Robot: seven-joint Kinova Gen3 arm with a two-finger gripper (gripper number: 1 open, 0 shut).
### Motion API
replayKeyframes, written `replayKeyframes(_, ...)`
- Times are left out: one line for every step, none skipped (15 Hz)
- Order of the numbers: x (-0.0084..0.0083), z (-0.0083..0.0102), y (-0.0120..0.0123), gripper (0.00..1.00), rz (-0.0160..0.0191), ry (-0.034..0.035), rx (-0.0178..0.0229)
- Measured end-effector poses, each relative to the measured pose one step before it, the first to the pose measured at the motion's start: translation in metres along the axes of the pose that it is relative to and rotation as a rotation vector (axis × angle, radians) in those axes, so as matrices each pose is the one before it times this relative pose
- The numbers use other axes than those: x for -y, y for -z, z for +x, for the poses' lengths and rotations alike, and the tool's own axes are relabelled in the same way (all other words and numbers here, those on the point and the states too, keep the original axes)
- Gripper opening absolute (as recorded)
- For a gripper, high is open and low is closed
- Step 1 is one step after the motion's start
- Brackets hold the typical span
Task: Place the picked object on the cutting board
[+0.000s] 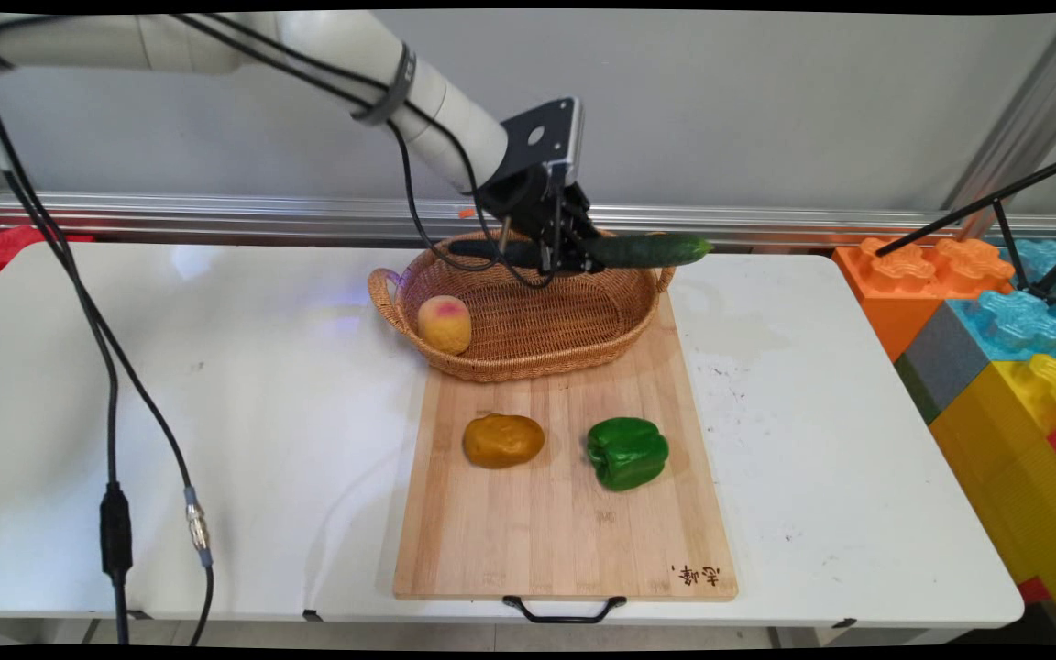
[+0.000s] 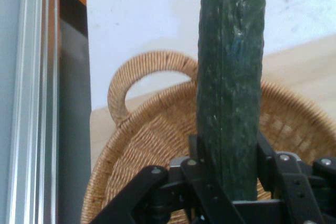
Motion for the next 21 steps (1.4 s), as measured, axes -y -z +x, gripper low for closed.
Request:
replayKeyframes(-0.00436,0.01191,0.00862,0.0,-0.00195,0.01175,-0.00147)
replayKeyframes(-0.00544,0.01093,0.00744,0.0,-0.0044,0.01325,-0.0024)
replayKeyframes(-0.00512,0.00882,0.00597,0.0,-0.00433,0.00967,-0.00168)
replayKeyframes(-0.00527,0.00841,0.00587,0.0,-0.00523,0.01154,-0.00154)
replayKeyframes(-0.01013,0.01288,0.00949,0.0,-0.01074,0.0191,-0.00113)
replayKeyframes(-0.00873,0.00879,0.00692,0.0,-0.01035,0.01526,0.00232)
replayKeyframes(-0.01093,0.00954,0.00838,0.0,-0.01254,0.01795,0.00298)
replayKeyframes(-0.01123,0.00799,0.00748,0.0,-0.01398,0.01644,0.00423)
replayKeyframes(-0.01234,0.00687,0.00772,0.0,-0.017,0.0136,0.00389)
replayKeyframes(-0.01147,0.00464,0.00641,0.0,-0.01693,0.01206,0.00499)
replayKeyframes(-0.01356,0.00336,0.00667,0.0,-0.02058,0.01205,0.00654)
replayKeyframes(-0.01175,0.00112,0.00472,0.0,-0.01789,0.00998,0.00661)
replayKeyframes(-0.01333,0.00003,0.00406,0.0,-0.02021,0.01073,0.00748)
replayKeyframes(-0.01237,-0.00141,0.0021,0.0,-0.019,0.01023,0.00833)
replayKeyframes(-0.01153,-0.00281,0.00027,0.0,-0.01587,0.00967,0.00905)
replayKeyframes(-0.00903,-0.00323,-0.00072,0.0,-0.01167,0.00829,0.008)
replayKeyframes(-0.00915,-0.00491,-0.00278,0.0,-0.01322,0.00917,0.01094)
replayKeyframes(-0.00707,-0.00475,-0.00356,0.0,-0.00939,0.00719,0.00823)
replayKeyframes(-0.007,-0.00555,-0.00538,0.0,-0.01055,0.00889,0.00867)
replayKeyframes(-0.00589,-0.00554,-0.00662,0.0,-0.00997,0.00943,0.00842)
replayKeyframes(-0.004,-0.00461,-0.00639,0.0,-0.00584,0.00854,0.00625)
